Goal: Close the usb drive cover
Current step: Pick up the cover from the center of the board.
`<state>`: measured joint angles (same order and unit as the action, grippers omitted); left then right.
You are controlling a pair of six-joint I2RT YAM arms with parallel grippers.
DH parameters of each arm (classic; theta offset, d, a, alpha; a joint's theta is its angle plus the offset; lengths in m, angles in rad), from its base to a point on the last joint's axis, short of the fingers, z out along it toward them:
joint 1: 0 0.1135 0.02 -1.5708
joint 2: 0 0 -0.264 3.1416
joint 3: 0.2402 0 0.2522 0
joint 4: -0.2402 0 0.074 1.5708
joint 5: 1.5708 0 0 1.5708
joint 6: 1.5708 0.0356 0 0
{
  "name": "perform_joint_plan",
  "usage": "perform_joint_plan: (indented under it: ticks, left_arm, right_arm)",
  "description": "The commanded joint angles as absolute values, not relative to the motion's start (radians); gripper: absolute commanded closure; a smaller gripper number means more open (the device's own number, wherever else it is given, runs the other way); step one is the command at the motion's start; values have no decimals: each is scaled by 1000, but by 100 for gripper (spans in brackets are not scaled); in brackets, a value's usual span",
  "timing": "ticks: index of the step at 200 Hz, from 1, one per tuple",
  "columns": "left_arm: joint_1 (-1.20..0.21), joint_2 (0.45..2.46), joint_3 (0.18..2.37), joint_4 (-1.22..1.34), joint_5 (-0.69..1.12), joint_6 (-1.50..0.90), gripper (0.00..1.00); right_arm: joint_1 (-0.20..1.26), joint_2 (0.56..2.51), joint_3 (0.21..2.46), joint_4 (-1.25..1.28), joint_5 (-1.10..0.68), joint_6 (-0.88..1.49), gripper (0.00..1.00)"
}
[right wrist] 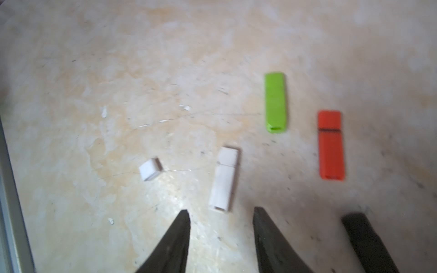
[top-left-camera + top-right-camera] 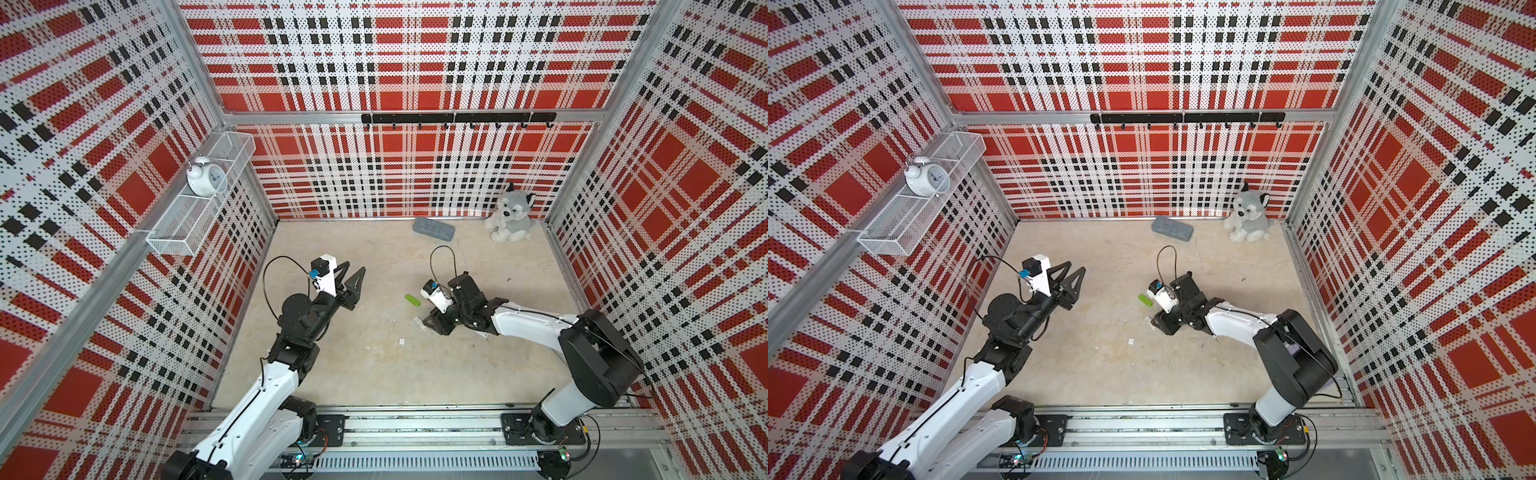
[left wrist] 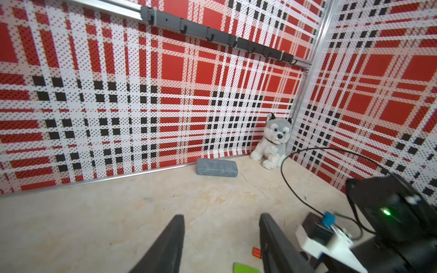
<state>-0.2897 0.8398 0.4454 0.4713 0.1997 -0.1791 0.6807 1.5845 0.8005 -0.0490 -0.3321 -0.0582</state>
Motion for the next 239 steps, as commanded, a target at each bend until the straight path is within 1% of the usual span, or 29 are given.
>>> perform_joint_plan:
  ticks: [1,14,46,70,114,141,159,174,193,220,239]
  left_arm:
    - [-295,832,422,494,120,-242,46]
    - [-294,834,415,494,112,-251,46]
    - [-288,831,403,494,116,-255,45]
    - [-280,830,399,494,130,-249,45]
    - [-265,835,397,494,150,-244,45]
    - [-261,839,398,494,159,-242,45]
    - [-258,839,397,493,166,-243,45]
    - [-256,839,396,494,167,-245,45]
    - [-255,839,395,494,169,-245,45]
    - [-255,844,396,494,173,-244,45]
    - [-255,845,398,494,179,-245,45]
  right_arm:
    - [766,1592,758,158,-307,-194,53]
    - [792,1630,766,186,-290,-201,52]
    - [835,1712,794,204,-332,-263,51]
    - [839,1747,800,207,-304,-278,50]
    - [839,1784,806,196,-379,-327,49]
    - [839,1816,820,187,-379,-339,49]
    - [839,1828,825,182,-385,-348,53]
    - [839,1836,826,168,-398,-358,60]
    - [839,1847,822,156,-411,-357,63]
    - [838,1871,832,126,-418,-344,66]
    - [833,1872,814,148,-421,-337,70]
